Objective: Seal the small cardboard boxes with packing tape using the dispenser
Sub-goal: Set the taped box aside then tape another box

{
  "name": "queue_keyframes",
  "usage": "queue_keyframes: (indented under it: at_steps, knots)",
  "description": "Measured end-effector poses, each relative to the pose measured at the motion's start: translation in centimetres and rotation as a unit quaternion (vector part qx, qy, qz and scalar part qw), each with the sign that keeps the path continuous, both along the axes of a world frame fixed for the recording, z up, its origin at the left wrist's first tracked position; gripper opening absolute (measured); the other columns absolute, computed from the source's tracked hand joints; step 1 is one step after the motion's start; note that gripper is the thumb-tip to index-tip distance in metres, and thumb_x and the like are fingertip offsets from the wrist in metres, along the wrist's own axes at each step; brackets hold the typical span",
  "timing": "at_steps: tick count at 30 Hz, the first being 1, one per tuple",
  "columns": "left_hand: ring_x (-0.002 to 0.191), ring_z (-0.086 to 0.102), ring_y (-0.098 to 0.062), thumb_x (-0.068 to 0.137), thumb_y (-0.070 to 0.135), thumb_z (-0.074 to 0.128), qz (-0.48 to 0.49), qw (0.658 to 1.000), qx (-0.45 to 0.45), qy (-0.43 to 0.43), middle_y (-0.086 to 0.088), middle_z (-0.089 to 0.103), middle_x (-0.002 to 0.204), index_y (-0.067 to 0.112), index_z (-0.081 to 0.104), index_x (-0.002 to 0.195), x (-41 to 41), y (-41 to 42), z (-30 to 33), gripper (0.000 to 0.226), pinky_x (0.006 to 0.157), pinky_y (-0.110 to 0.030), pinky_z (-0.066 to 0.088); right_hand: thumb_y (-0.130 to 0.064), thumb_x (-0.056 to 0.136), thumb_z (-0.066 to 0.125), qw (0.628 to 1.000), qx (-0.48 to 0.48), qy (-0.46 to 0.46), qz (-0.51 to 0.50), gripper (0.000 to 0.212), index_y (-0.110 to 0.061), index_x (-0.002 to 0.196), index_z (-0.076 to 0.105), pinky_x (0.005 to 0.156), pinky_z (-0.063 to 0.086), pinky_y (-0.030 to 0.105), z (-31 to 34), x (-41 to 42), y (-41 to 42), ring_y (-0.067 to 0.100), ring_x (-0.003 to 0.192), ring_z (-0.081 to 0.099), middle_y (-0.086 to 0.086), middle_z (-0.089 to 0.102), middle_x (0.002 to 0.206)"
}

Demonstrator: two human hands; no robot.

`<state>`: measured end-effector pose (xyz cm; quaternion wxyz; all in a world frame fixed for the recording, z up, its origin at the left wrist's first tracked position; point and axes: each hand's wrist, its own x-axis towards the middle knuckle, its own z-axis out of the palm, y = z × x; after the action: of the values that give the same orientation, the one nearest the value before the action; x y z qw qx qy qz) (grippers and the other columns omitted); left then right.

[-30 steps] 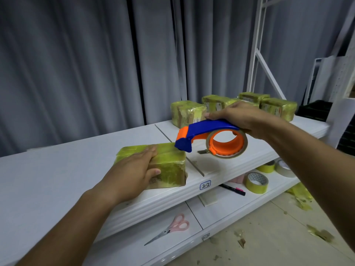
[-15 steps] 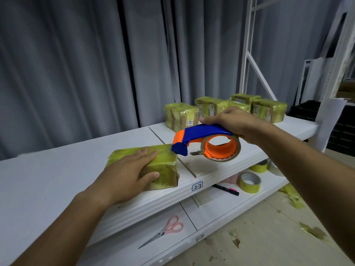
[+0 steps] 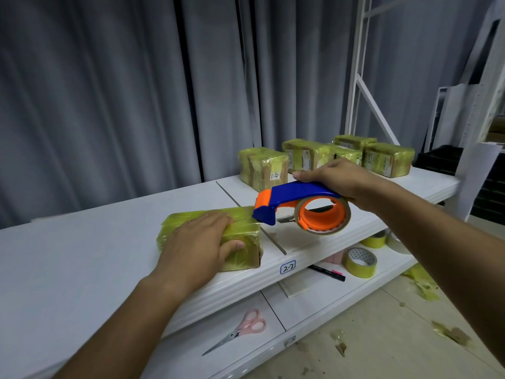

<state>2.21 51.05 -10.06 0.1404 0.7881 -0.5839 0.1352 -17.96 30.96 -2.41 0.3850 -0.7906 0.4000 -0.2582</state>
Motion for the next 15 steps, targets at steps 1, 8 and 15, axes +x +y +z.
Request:
queue_keyframes:
  at_steps: [1, 8, 15]
  knots:
    - [0.135, 0.043, -0.012, 0.095, 0.062, 0.047, -0.001, 1.0, 0.003, 0.003, 0.013, 0.049, 0.149, 0.031, 0.048, 0.143, 0.2, 0.0, 0.1, 0.057, 0.11, -0.03, 0.032, -0.058, 0.08, 0.073, 1.0, 0.0, 0.001, -0.001, 0.051, -0.008, 0.089, 0.073, 0.069, 0.05, 0.029, 0.1, 0.1, 0.1, 0.015, 0.063, 0.064, 0.002, 0.073, 0.072]
    - [0.149, 0.022, -0.006, 0.101, 0.054, 0.04, -0.008, 0.998, 0.06, 0.017, 0.021, 0.03, 0.16, 0.044, 0.025, 0.153, 2.9, 0.9, 0.8, 0.055, 0.123, -0.038, 0.013, -0.062, 0.078, 0.073, 1.0, -0.017, -0.008, 0.014, 0.051, -0.011, 0.083, 0.072, 0.065, 0.049, 0.027, 0.1, 1.8, 1.3, 0.011, 0.059, 0.063, 0.001, 0.073, 0.069]
    - [0.154, 0.007, -0.009, 0.105, 0.045, 0.036, -0.027, 0.997, 0.072, 0.0, 0.014, 0.019, 0.165, 0.043, 0.02, 0.157, 3.3, 1.3, 0.6, 0.054, 0.125, -0.036, 0.003, -0.058, 0.081, 0.073, 1.0, -0.006, -0.016, 0.013, 0.052, -0.008, 0.092, 0.075, 0.062, 0.047, 0.024, -0.4, 2.7, 2.1, 0.011, 0.061, 0.063, 0.004, 0.075, 0.076]
